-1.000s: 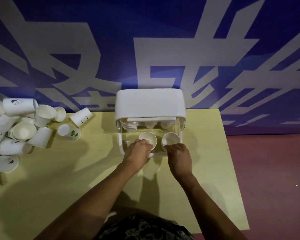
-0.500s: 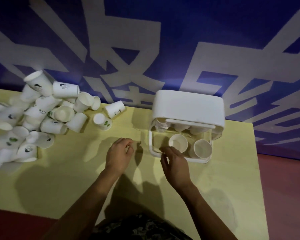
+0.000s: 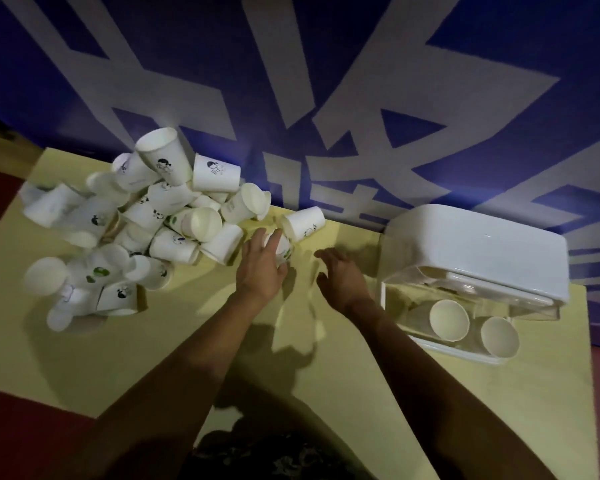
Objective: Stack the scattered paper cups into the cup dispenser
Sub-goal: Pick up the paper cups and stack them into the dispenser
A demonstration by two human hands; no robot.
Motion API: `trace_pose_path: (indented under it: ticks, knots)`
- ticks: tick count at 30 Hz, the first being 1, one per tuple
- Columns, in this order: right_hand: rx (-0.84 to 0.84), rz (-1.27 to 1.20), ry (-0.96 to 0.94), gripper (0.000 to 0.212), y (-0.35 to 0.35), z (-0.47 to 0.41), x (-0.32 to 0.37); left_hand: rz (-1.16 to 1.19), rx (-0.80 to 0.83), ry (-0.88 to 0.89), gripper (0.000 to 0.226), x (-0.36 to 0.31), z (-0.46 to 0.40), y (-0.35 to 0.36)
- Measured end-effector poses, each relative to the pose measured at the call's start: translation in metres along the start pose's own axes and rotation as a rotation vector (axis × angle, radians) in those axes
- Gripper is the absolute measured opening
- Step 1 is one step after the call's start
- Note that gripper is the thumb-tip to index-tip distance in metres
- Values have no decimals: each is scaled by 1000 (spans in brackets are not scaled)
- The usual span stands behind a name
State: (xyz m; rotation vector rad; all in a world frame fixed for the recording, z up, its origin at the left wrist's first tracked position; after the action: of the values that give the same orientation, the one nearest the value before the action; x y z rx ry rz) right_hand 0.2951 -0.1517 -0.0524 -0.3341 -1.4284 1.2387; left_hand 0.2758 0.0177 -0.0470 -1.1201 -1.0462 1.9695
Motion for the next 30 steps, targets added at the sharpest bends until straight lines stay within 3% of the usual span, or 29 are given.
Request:
trace_pose_path:
  ticks: [5,13,16,19,21,23,26,30]
  knots:
    - [9,120,15,62,10,-66,-1,-13,103,79,53,8,-34,12]
    - [37,321,26,66,33,-119,-5,8,53,113,40,33,-57,-5]
    - [38,343,92,60,40,-114,-2,-31,108,56,50,48,-56,-9]
    - [112,215,177,76,49,-95,5,-23,295,8,75,66,-45,0]
    - [117,158,187,69,53,-75,15,11,412,-25,81,76,-32,8]
    - [66,80,177,55,55,-50,27,105,406,-55,66,82,-19,9]
    - [-81,49,186,30,54,-11,40,211,261,-20,32,85,3,1]
    - [-278,53,206,16,49,43,49,190,84,79,17,82,38,-12]
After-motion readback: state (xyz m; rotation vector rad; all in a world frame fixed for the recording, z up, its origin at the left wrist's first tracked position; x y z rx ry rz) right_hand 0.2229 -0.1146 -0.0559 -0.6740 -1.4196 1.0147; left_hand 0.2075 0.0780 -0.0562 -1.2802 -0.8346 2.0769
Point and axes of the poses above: each hand's wrist, its own z-axis away from the middle knuckle, its own y-axis out of the palm, x = y × z, the point moved 4 cm from there along -z, towards the middle knuckle, and after that the axes turned 10 degrees about -y, right-handed, at the moved point
